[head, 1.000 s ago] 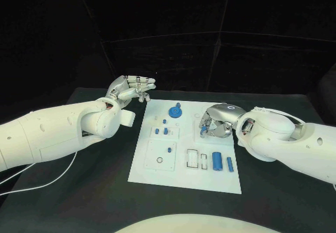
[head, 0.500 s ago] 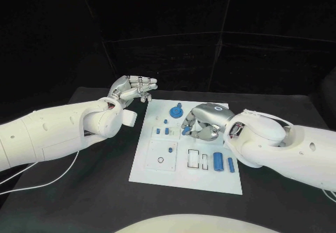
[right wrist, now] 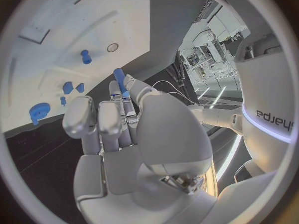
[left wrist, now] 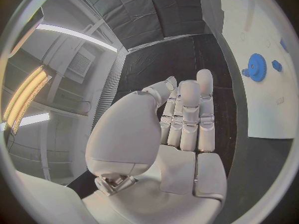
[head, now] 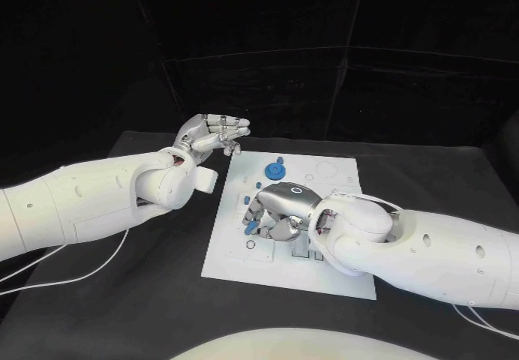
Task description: Assemble the parts on the task board
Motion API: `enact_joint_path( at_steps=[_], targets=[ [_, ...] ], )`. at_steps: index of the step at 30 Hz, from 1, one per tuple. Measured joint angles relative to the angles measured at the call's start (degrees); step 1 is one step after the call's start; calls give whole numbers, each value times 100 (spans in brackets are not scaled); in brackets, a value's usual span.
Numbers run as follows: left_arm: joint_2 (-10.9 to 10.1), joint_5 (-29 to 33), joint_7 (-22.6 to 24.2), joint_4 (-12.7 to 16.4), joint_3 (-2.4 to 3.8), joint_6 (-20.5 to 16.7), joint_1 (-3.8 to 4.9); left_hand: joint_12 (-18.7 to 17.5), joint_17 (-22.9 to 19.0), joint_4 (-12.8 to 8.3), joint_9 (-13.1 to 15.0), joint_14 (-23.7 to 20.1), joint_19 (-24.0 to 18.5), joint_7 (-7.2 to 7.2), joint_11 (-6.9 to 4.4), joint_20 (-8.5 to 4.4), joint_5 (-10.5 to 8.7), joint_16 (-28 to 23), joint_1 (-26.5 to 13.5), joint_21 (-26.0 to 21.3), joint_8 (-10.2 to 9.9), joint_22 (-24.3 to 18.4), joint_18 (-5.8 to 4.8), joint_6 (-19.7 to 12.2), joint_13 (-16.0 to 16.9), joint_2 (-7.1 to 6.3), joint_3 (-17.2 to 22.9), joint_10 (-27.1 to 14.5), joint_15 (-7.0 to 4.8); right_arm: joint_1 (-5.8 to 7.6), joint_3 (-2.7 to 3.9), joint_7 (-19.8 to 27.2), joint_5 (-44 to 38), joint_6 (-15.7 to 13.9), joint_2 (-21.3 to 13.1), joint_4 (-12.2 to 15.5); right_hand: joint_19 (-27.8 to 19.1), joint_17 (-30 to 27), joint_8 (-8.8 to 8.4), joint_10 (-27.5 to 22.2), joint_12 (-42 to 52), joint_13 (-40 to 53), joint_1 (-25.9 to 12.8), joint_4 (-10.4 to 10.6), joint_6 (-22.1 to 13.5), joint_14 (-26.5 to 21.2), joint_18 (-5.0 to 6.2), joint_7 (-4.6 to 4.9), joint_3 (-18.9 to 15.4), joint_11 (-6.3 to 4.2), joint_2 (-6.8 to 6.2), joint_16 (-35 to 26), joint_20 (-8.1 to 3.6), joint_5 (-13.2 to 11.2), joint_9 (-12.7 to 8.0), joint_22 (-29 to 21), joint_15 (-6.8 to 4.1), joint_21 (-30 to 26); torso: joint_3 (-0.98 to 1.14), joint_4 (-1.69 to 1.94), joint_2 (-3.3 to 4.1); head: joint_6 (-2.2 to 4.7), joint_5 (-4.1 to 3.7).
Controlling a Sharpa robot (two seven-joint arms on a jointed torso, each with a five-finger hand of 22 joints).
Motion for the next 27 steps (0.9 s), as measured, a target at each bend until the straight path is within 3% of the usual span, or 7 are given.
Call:
enact_joint_path(
  at_steps=[11, 27],
  targets=[
    [7, 0, -1, 4, 0, 12, 1, 0, -1, 0, 0, 0, 0, 0, 0, 0, 0, 0, 0, 0, 0, 0, 0, 0, 0, 0, 0, 0, 0, -118, 1, 113, 71, 244, 189, -269, 0, 0, -5, 0, -22, 0, 0, -13, -2, 0, 0, 0, 13, 0, 0, 0, 0, 0, -10, -12, 0, 0, 8, -2, 0, -52, 58],
    [10, 0, -2, 3, 1, 14, 2, 0, -1, 0, 0, 0, 0, 0, 0, 0, 0, 0, 0, 0, 0, 1, 0, 0, 0, 0, 0, 0, 0, -143, 1, -60, 56, 626, 263, -372, 0, -11, -22, 0, -22, 0, 0, 3, -18, 0, 0, 1, 30, 0, 0, 0, 0, 0, -4, -21, 0, 0, 9, -3, -6, -86, 86]
  ],
)
